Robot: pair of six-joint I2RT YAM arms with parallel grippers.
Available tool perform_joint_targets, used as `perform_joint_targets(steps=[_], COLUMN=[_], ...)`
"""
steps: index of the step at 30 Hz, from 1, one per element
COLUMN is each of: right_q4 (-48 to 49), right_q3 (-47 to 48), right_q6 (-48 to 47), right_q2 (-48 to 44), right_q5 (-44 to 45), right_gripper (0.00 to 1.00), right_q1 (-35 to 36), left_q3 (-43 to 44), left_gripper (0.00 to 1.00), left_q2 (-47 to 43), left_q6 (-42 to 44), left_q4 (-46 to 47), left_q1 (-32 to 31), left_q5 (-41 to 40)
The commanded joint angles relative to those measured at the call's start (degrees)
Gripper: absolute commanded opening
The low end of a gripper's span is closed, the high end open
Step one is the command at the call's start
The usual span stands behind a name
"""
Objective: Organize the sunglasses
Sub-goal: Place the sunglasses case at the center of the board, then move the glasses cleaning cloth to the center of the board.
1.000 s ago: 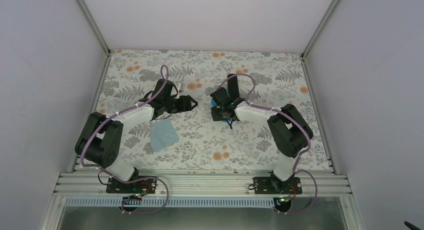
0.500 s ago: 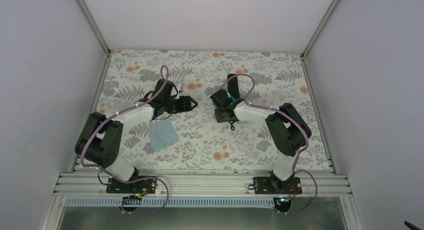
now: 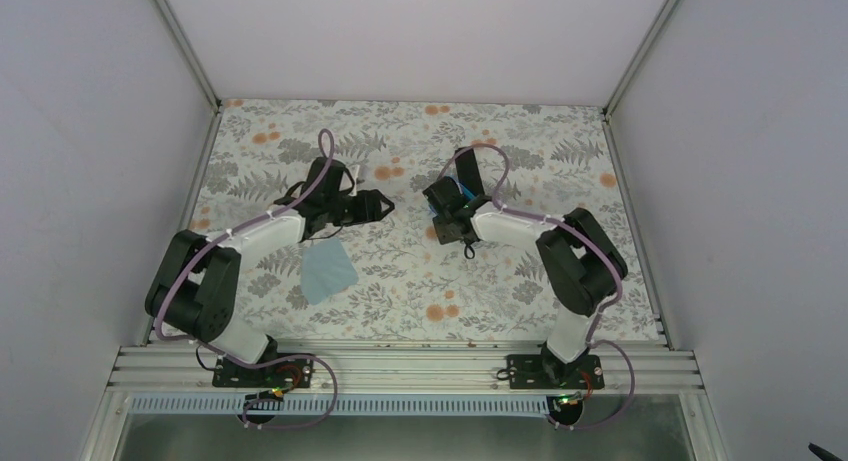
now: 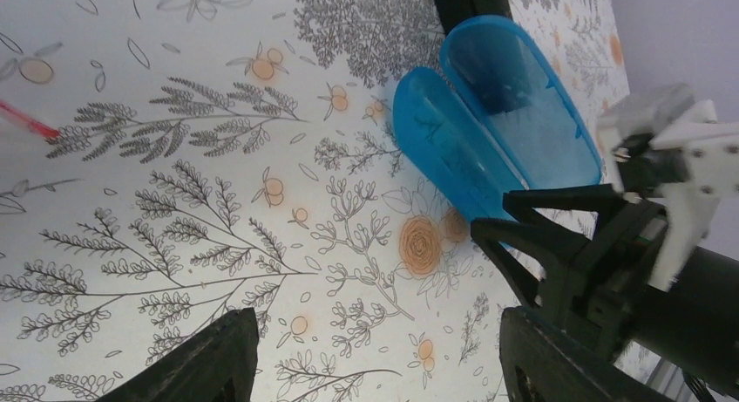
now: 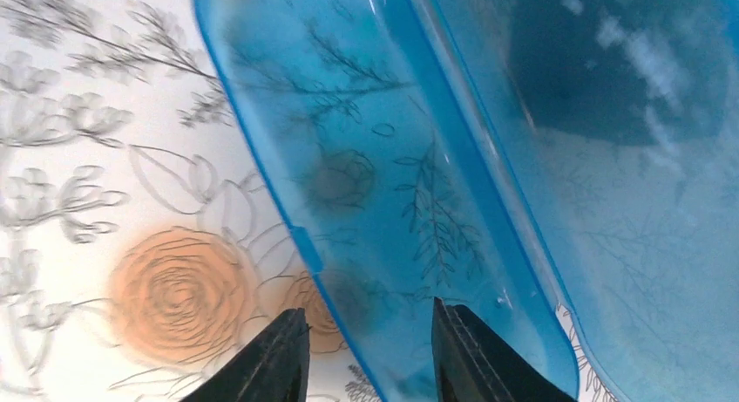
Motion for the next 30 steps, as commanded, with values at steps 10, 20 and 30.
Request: perform_joint_targets(steps=[10, 20, 30], right_q4=[3.06, 2.86, -7.19], right_q3=[1.46, 17.03, 30.18], right_q6=[4.57, 7.14, 9.94], right_q2=[-12.31, 7.22, 21.58], right_q5=[-20.32, -18.03, -4.94], right_gripper=[0.54, 0.45, 0.40], right_q1=[9.60, 25.62, 29.14], left_q3=[-1.01, 1.46, 3.77], left_gripper=[0.69, 0.69, 0.71], left_q2=[-19.05, -37.04, -41.66], left_q6=[-5.36, -6.81, -6.01], left_q4=[-4.83, -12.50, -16.53], left_q1=[0.15, 0.15, 0.19], left_q5=[-23.57, -41.03, -43.57])
